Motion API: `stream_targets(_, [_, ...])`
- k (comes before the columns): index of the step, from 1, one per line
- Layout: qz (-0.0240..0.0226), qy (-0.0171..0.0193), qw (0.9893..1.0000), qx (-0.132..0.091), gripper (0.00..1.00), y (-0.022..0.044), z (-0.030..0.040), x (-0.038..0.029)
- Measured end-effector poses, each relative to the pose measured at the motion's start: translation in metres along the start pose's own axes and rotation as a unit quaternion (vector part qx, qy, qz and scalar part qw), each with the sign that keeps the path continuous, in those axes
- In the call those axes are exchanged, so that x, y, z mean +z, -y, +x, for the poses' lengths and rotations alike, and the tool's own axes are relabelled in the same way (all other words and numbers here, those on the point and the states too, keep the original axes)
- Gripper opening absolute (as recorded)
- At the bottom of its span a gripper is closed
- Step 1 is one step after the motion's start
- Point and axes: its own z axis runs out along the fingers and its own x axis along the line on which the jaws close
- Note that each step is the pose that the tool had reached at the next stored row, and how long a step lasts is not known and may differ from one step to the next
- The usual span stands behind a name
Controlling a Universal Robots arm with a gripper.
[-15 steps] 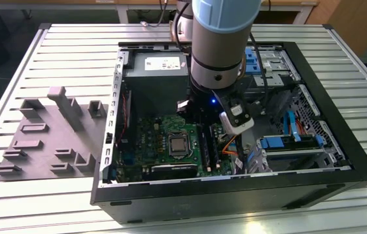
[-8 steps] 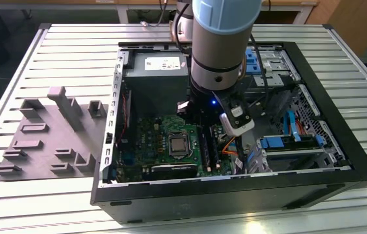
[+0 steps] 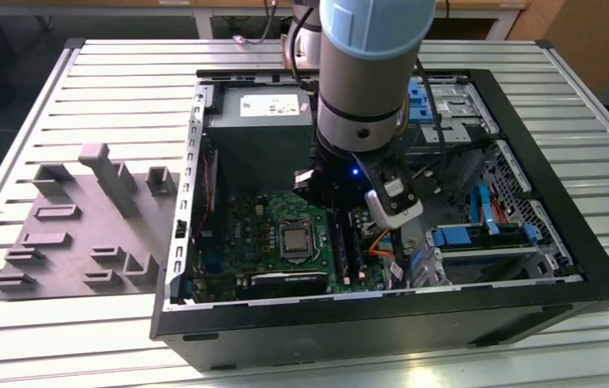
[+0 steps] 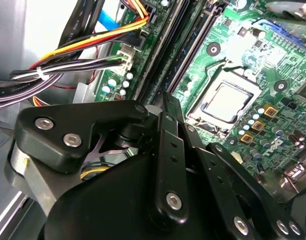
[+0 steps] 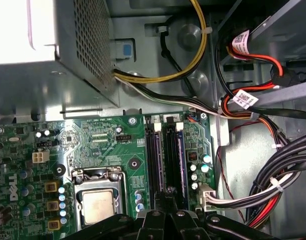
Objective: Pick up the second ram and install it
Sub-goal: 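Press down the second ram until it locks into place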
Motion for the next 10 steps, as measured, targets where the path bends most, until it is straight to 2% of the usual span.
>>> stream_targets(10, [0.0000,0.0000,1.0000,0.000,0.11,0.0033,-0.0003,0.0002])
